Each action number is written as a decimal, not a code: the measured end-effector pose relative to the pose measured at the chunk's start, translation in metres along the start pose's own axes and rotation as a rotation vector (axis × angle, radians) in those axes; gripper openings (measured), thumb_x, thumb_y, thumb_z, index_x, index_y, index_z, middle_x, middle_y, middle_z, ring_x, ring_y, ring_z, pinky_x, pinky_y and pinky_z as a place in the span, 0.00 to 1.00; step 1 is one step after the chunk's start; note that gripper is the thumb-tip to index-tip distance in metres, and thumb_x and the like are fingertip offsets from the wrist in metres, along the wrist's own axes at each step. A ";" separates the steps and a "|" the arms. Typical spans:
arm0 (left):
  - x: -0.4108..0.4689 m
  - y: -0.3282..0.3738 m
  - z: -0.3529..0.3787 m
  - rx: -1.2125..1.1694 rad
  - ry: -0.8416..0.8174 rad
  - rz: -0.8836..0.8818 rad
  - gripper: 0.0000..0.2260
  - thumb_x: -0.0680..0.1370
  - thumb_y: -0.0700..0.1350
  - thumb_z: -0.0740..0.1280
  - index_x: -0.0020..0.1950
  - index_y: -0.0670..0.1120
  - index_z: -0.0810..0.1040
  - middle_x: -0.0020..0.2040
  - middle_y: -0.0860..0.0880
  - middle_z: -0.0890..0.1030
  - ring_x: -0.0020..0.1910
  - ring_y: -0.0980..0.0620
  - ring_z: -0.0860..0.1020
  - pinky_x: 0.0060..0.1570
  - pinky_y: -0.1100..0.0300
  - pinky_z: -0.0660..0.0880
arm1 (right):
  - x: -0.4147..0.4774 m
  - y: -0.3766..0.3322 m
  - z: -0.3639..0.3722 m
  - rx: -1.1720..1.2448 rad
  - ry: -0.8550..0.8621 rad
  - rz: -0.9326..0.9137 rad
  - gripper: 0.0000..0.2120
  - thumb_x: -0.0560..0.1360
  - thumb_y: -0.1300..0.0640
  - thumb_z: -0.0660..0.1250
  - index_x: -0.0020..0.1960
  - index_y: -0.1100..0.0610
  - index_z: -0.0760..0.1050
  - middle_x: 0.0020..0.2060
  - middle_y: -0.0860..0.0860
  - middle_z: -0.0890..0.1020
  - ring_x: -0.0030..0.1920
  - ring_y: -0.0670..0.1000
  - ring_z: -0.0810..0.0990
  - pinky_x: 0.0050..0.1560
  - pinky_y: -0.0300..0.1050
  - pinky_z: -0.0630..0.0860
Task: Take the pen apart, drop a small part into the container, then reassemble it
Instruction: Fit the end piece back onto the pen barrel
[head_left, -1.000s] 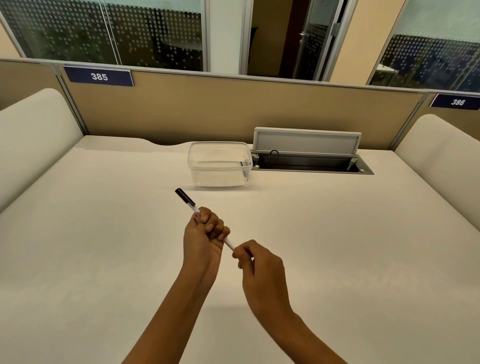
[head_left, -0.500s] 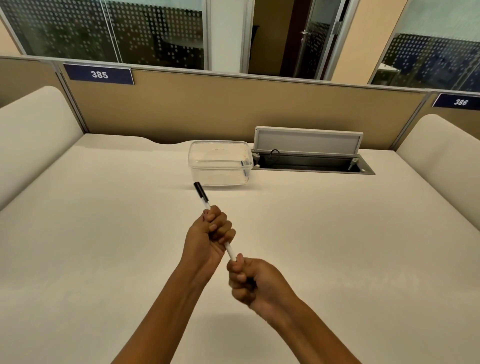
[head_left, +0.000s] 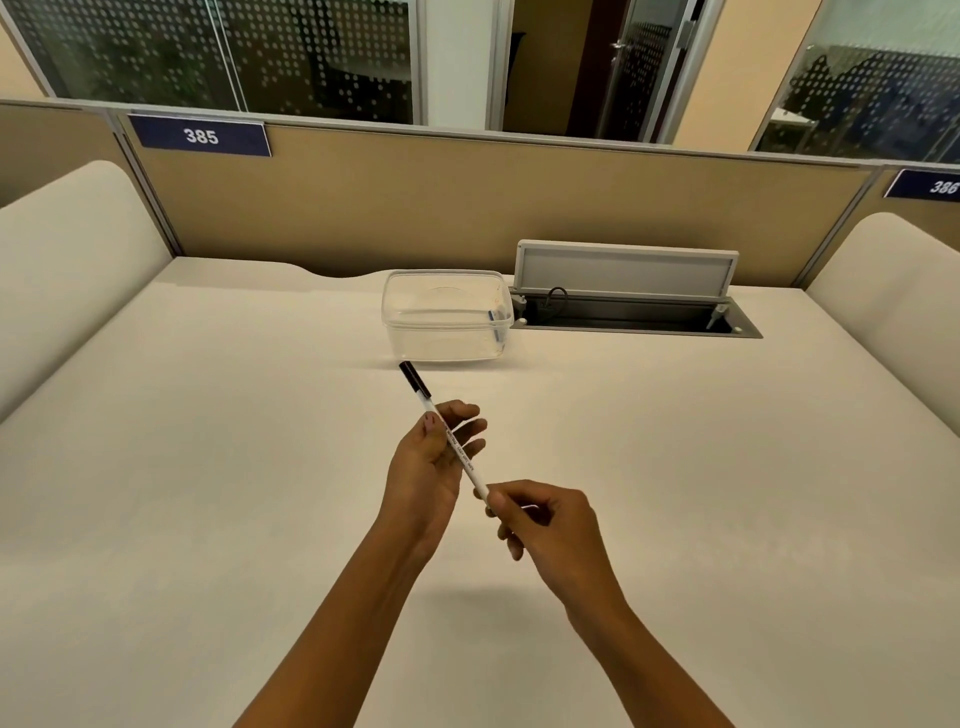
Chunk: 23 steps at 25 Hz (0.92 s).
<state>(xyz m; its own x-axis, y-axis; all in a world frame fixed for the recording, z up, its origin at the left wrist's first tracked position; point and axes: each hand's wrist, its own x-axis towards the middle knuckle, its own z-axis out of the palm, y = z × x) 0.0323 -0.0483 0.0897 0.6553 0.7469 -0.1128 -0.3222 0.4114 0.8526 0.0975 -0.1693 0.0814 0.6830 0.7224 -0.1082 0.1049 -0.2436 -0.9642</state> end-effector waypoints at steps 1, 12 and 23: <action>0.000 -0.001 0.000 0.085 -0.021 0.003 0.15 0.82 0.47 0.52 0.54 0.47 0.77 0.55 0.50 0.81 0.55 0.50 0.79 0.54 0.56 0.75 | 0.001 0.000 -0.002 -0.005 -0.027 -0.001 0.05 0.73 0.55 0.70 0.45 0.53 0.84 0.34 0.49 0.84 0.31 0.47 0.80 0.34 0.37 0.79; -0.016 -0.085 -0.058 1.552 0.108 -0.040 0.29 0.81 0.57 0.45 0.77 0.47 0.39 0.79 0.48 0.41 0.77 0.49 0.40 0.75 0.51 0.41 | 0.007 0.057 -0.017 -0.365 0.476 -0.112 0.02 0.71 0.60 0.73 0.43 0.58 0.83 0.33 0.49 0.83 0.34 0.45 0.81 0.37 0.36 0.77; -0.024 -0.107 -0.073 1.794 0.156 0.132 0.41 0.70 0.61 0.19 0.77 0.43 0.44 0.79 0.46 0.47 0.77 0.46 0.45 0.74 0.49 0.40 | -0.003 0.091 -0.008 -0.634 0.401 -0.024 0.07 0.74 0.59 0.68 0.40 0.61 0.81 0.33 0.55 0.80 0.33 0.52 0.77 0.34 0.41 0.71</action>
<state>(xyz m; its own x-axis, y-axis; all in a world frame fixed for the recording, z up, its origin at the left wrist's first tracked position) 0.0012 -0.0726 -0.0359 0.5915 0.8052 0.0429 0.7605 -0.5747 0.3023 0.1108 -0.1994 -0.0040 0.8735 0.4707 0.1247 0.4367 -0.6441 -0.6281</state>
